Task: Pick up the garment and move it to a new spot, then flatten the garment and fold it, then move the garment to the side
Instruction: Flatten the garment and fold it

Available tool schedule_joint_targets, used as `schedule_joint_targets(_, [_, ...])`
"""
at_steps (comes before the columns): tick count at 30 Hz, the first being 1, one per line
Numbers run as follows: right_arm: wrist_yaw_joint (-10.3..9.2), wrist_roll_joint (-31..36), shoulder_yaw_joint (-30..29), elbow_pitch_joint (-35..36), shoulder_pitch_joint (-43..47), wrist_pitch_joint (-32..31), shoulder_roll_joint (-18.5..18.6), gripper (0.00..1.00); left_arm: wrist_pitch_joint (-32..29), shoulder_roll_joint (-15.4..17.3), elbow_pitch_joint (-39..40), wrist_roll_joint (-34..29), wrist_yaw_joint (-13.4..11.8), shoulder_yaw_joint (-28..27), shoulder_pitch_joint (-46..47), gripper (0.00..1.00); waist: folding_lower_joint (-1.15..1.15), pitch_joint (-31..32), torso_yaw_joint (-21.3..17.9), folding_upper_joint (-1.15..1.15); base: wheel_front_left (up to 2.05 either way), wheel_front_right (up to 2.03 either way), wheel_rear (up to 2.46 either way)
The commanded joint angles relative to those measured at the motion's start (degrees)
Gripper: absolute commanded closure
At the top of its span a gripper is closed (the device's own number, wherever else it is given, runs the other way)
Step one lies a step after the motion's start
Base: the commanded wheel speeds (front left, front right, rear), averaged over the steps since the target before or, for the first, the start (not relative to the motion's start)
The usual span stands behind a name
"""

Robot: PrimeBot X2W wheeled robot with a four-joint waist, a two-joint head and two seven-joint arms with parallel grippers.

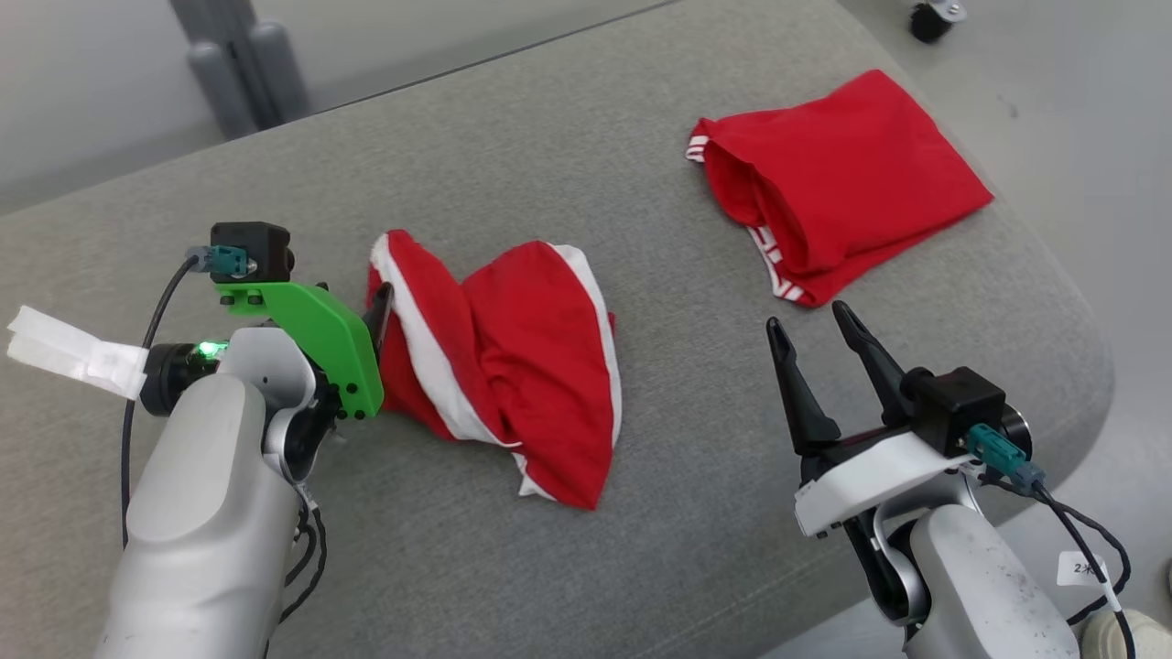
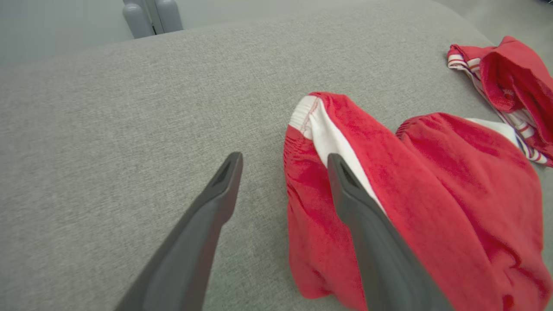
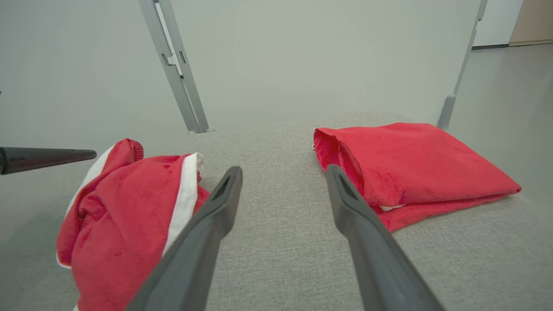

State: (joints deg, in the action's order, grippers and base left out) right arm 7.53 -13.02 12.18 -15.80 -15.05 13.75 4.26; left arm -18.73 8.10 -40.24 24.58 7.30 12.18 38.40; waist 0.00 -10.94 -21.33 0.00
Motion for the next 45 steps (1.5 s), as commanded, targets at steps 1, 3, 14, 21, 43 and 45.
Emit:
schedule_joint_targets(1, [-0.10,-0.1,0.0,-0.3,-0.8,0.4,-0.3,0.00,-1.2,0.5,-1.1,0.0,-0.1,0.2,1.2,0.00,0.00,-4.1,-6.1,0.00,0.00,0.00,0.00])
schedule_joint_targets(3, [-0.10,-0.1,0.0,-0.6,-0.6,0.7,-0.5,0.00,-2.6,0.7,-2.3,0.0,-0.1,0.5,1.2,0.00,0.00,-4.3,-7.1,0.00,0.00,0.00,0.00])
schedule_joint_targets(14, [-0.10,-0.1,-0.4,-1.0,0.0,1.4,-0.7,0.00,-3.0,1.6,-6.5,-3.6,-4.7,3.3,2.5,0.19,0.00,-4.7,-8.5,0.00,0.00,0.00,0.00])
schedule_joint_targets(21, [-0.10,0.5,-1.2,-1.4,0.8,1.4,-0.3,0.00,6.1,-1.9,-2.8,-0.9,-5.0,1.3,5.3,1.00,0.00,-3.3,-5.9,0.00,0.00,0.00,0.00])
schedule_joint_targets(43, [-0.10,0.1,-0.6,-1.8,1.6,0.3,0.7,0.00,32.7,-5.0,17.6,28.3,-18.8,21.6,13.1,1.00,0.00,3.6,4.8,0.00,0.00,0.00,0.00])
schedule_joint_targets(45, [-0.10,0.2,-1.0,-1.5,1.8,0.3,0.7,0.00,33.1,-4.9,14.7,28.0,-20.0,21.8,10.6,1.00,0.00,3.6,6.0,0.00,0.00,0.00,0.00])
